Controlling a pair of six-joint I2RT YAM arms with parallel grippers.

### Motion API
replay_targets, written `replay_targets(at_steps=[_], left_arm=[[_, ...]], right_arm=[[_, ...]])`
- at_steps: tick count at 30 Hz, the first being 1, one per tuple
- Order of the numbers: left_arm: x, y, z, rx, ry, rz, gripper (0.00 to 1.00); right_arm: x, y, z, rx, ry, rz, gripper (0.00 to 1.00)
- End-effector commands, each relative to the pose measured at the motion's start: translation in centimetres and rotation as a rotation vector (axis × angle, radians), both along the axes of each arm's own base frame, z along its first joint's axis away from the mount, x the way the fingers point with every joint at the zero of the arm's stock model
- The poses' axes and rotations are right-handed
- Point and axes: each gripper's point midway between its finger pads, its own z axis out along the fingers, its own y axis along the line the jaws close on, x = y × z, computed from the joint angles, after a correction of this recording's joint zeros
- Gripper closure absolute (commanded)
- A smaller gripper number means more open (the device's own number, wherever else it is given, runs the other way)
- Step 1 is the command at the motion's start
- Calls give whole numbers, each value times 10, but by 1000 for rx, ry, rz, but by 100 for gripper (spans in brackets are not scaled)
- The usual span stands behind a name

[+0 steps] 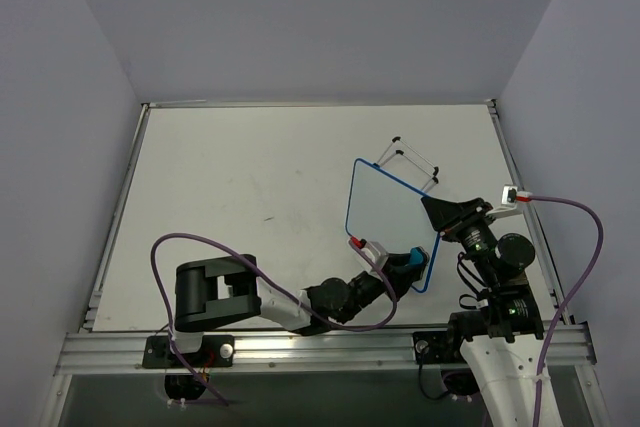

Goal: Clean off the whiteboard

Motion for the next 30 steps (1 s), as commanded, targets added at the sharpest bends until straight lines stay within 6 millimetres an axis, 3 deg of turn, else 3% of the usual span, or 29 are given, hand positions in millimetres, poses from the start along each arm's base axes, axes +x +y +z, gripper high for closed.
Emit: replay_targets(at_steps=[1,11,16,21,25,30], left_arm=[[-1,-9,3,10,-36,-47,98],[55,29,-15,31,39,104,98],[67,29,-22,56,59,123,98],[46,14,-1,29,14,59,98],[9,-1,26,-8,-39,-36,98],[-24,-8,39,-41,-65,-124,98]], right_arm=[[-25,21,66,142,-170,136,100],[-25,20,70,142,-178,131,100],[-26,20,69,145,-175,126,100],[-26,18,67,151,-174,116,100],[-25,17,68,135,-172,109,100],[-24,16,67,128,-172,103,100]])
